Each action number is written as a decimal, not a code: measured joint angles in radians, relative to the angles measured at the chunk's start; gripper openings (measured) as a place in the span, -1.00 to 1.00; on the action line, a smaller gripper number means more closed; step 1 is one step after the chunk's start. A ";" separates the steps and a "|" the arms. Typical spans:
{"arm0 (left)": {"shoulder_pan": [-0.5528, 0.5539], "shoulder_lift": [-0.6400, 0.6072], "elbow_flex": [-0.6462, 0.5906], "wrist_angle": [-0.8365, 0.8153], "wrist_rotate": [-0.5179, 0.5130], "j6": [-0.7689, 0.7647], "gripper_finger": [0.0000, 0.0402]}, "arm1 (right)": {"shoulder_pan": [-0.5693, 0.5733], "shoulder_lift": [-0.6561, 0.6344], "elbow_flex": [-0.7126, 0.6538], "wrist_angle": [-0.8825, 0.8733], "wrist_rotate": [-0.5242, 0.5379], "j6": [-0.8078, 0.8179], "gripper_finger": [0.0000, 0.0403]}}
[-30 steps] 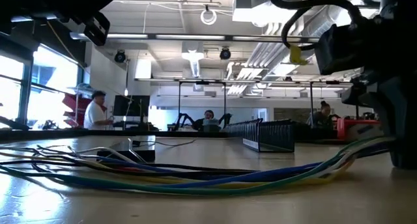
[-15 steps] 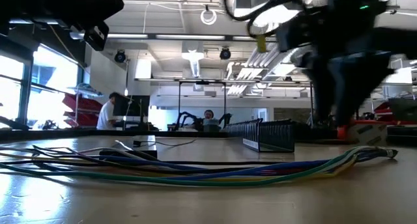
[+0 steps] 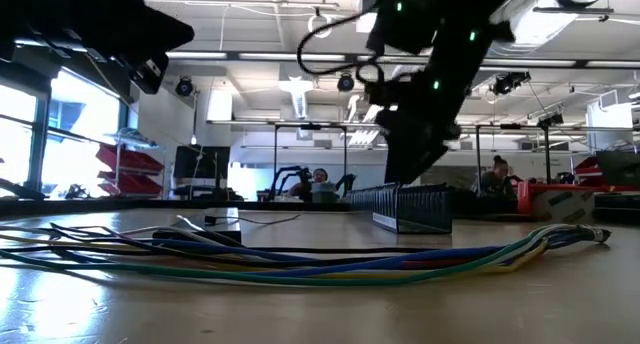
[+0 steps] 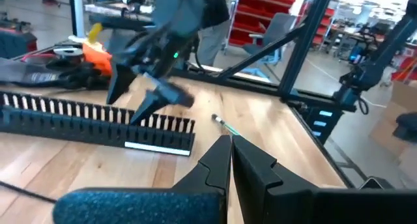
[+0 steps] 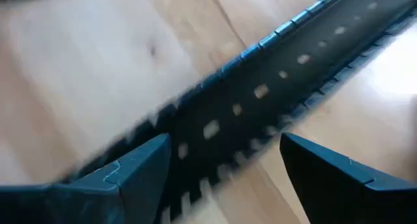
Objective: Ziptie cables
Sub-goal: Wrap the black zip tie on the cables
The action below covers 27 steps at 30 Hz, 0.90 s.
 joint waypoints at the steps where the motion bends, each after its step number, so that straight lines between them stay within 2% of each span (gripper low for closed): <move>1: 0.000 0.004 0.000 0.008 -0.001 0.000 -1.00 | -0.015 0.005 -0.023 0.033 -0.002 0.014 0.35; 4: 0.000 0.008 0.000 0.018 0.001 0.000 -1.00 | -0.048 0.014 -0.073 0.062 -0.017 0.058 0.23; 7: 0.000 0.008 0.000 0.036 0.006 0.001 -1.00 | -0.060 0.014 -0.102 0.101 -0.016 0.076 0.00; 11: 0.003 0.004 0.000 0.036 0.004 0.011 -1.00 | -0.069 0.011 -0.092 0.129 -0.017 0.038 -0.52; 13: 0.004 0.005 0.000 0.032 0.005 0.035 -1.00 | -0.069 0.011 -0.068 0.136 -0.016 -0.017 -0.82; 14: 0.004 0.006 0.000 0.033 0.005 0.042 -1.00 | -0.072 0.011 -0.055 0.157 -0.015 -0.063 -0.91; 17: 0.004 0.006 0.000 0.032 0.005 0.062 -1.00 | -0.098 0.011 -0.005 0.174 0.005 -0.190 -0.94; 22: 0.004 0.007 0.000 0.028 0.006 0.080 -1.00 | -0.205 0.011 0.078 0.217 -0.009 -0.405 -0.99; 24: 0.004 0.007 0.000 0.028 0.006 0.080 -1.00 | -0.253 0.011 0.092 0.272 -0.053 -0.468 -0.99; 27: 0.004 0.007 0.000 0.022 0.007 0.079 -1.00 | -0.317 0.015 0.093 0.349 -0.179 -0.570 -0.99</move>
